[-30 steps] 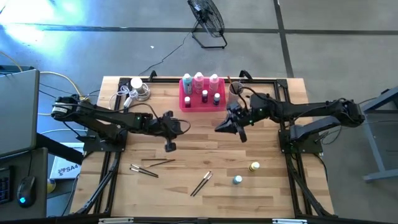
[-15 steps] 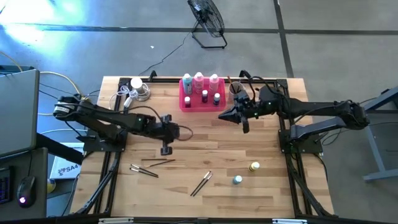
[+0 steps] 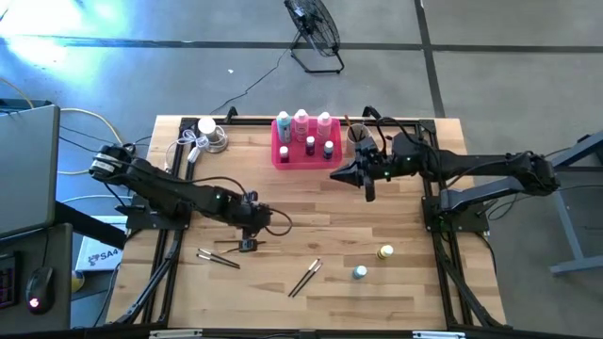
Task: Pick & Place Paint Supplies
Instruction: Put the orange paintbrush into the white cup
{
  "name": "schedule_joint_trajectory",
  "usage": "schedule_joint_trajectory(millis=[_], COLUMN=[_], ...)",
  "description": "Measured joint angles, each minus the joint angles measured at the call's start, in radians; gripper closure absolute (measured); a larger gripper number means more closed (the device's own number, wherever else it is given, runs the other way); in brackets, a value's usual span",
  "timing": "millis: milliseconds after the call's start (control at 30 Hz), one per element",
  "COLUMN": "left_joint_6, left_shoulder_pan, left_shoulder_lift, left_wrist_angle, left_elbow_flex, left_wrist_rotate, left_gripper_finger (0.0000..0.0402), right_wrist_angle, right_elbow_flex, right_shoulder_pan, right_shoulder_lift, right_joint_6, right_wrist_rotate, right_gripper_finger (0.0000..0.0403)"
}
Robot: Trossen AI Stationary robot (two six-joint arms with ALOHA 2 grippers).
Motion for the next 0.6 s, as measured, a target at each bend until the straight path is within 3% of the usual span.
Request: schedule_joint_trajectory(millis=[200, 600], left_joint_6=[-0.008, -0.018], left_shoulder_pan=[-0.002, 0.001], left_shoulder_lift=[0.002, 0.008], left_wrist_angle=[-0.065, -0.057], left_elbow_flex=[-0.001, -0.001], left_wrist_rotate=[0.104, 0.11], left_gripper_finger=[0.0402, 0.0402], right_wrist_angle=[-0.007, -0.01], right_elbow_flex=[0.0, 0.0], right_shoulder_pan=[0.0, 0.0], right_shoulder_lift=[0.0, 0.001], right_joint_6=[0.002, 0.002], right_wrist_rotate=[0.042, 0.042], right_gripper_finger=[0.0399, 0.0399])
